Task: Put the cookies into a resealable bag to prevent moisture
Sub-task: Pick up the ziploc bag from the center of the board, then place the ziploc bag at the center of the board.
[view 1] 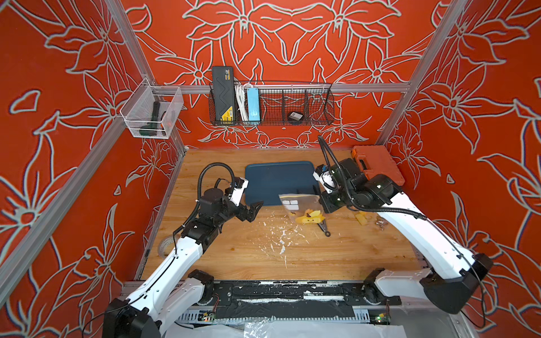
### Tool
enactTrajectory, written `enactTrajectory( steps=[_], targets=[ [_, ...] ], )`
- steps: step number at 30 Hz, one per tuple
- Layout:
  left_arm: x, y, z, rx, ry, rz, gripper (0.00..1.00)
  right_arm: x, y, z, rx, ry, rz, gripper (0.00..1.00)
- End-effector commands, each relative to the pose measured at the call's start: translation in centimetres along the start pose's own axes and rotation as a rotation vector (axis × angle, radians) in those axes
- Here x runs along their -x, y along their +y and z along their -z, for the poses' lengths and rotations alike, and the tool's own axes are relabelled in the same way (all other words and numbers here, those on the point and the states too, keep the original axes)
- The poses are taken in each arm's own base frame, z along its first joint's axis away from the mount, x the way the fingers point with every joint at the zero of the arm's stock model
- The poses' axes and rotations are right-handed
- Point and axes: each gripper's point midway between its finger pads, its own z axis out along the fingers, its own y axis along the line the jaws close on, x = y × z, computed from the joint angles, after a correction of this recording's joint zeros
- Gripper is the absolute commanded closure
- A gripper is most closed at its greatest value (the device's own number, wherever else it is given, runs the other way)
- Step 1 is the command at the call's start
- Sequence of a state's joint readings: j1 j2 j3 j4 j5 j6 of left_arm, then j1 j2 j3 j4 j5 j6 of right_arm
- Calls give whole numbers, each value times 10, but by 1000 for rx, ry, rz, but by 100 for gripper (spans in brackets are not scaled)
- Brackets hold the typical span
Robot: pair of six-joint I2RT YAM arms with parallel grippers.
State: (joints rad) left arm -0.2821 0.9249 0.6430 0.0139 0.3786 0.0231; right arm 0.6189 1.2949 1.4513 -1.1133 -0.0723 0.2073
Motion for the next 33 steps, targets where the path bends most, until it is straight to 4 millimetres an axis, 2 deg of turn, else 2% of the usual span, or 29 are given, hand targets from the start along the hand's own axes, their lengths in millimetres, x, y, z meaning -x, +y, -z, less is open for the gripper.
enactTrajectory(
  steps=[1,5,17,23,24,26,29,31,33],
  targets=[
    [15,10,-4,53,-7,153,0,-30,-46,15,-197,108,-92,100],
    [2,24,-17,115,90,268,0,-37,-83,18,-291,103,-179,100],
    [-8,20,-24,82,141,322,0,-60,-165,-6,-423,31,-499,100],
    [-10,27,-22,131,135,341,0,-81,-185,-7,-485,18,-584,100],
    [-9,30,-22,147,128,344,0,-81,-186,-4,-491,-5,-590,92],
    [-8,39,-19,202,119,351,0,-76,-184,2,-482,-49,-582,64],
    [-3,66,-6,368,60,387,0,-61,-179,18,-459,-161,-542,21],
    [3,82,6,448,-23,414,0,-46,-175,35,-447,-290,-502,2],
    [6,86,6,446,-102,387,0,-30,-168,41,-397,-409,-465,2]
  ],
)
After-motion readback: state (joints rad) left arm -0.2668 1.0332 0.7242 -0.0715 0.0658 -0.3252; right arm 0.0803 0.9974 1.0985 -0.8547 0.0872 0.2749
